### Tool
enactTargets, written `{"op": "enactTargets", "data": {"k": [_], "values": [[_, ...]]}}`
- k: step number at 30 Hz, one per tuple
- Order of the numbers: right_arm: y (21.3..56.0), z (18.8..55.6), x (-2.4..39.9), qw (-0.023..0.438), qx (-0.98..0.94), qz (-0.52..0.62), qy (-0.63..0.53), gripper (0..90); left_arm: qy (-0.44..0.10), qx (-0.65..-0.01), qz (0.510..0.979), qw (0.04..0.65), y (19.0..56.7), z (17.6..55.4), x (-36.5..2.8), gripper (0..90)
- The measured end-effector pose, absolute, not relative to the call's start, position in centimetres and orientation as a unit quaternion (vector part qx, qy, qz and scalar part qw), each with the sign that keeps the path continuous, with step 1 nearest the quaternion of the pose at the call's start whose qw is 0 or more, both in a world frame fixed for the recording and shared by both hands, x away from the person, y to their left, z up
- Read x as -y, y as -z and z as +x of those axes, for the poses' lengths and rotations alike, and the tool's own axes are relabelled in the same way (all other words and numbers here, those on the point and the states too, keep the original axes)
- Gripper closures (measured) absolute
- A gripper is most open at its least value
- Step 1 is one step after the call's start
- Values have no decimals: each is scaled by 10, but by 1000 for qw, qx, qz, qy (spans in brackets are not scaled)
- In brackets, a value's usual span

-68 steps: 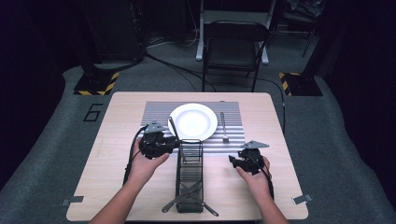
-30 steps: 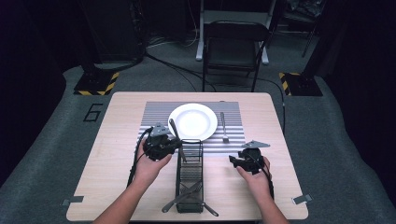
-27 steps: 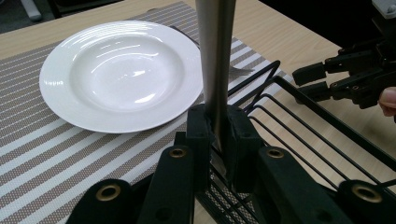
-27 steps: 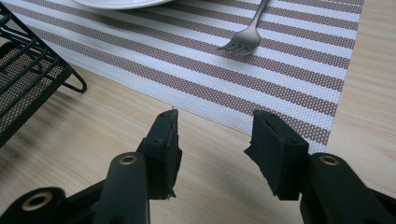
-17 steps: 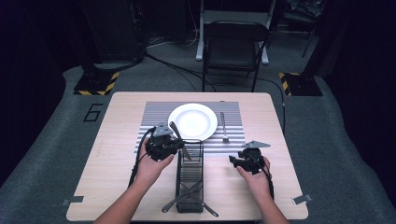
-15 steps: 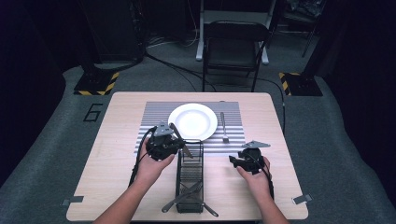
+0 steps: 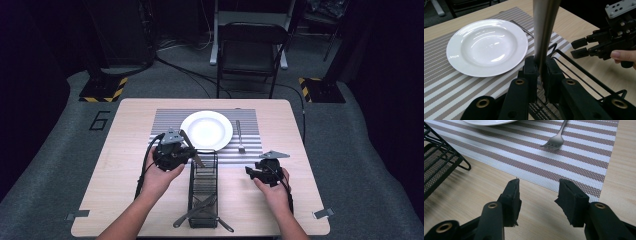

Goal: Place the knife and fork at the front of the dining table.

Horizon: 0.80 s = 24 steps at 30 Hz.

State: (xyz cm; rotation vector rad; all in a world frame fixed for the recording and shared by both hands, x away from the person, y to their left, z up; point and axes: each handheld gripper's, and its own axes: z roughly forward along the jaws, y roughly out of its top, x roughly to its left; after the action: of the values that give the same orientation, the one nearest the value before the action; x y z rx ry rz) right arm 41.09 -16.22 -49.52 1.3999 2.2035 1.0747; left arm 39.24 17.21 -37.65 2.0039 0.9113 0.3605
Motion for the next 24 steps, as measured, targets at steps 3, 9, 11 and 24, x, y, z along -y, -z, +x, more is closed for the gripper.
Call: {"op": "enactTargets", "data": {"k": [3, 9, 11, 24], "values": [[495, 411, 162, 157, -770, 492, -376, 513, -148, -366, 806, 441, 371, 390, -174, 818], [495, 411, 163, 161, -770, 490, -376, 513, -149, -369, 804, 443, 357, 386, -178, 819], [495, 411, 163, 159, -770, 490, -377, 513, -149, -368, 802, 445, 353, 385, -180, 818], [495, 411, 163, 158, -768, 494, -376, 513, -158, -374, 790, 460, 319, 375, -195, 819]]}}
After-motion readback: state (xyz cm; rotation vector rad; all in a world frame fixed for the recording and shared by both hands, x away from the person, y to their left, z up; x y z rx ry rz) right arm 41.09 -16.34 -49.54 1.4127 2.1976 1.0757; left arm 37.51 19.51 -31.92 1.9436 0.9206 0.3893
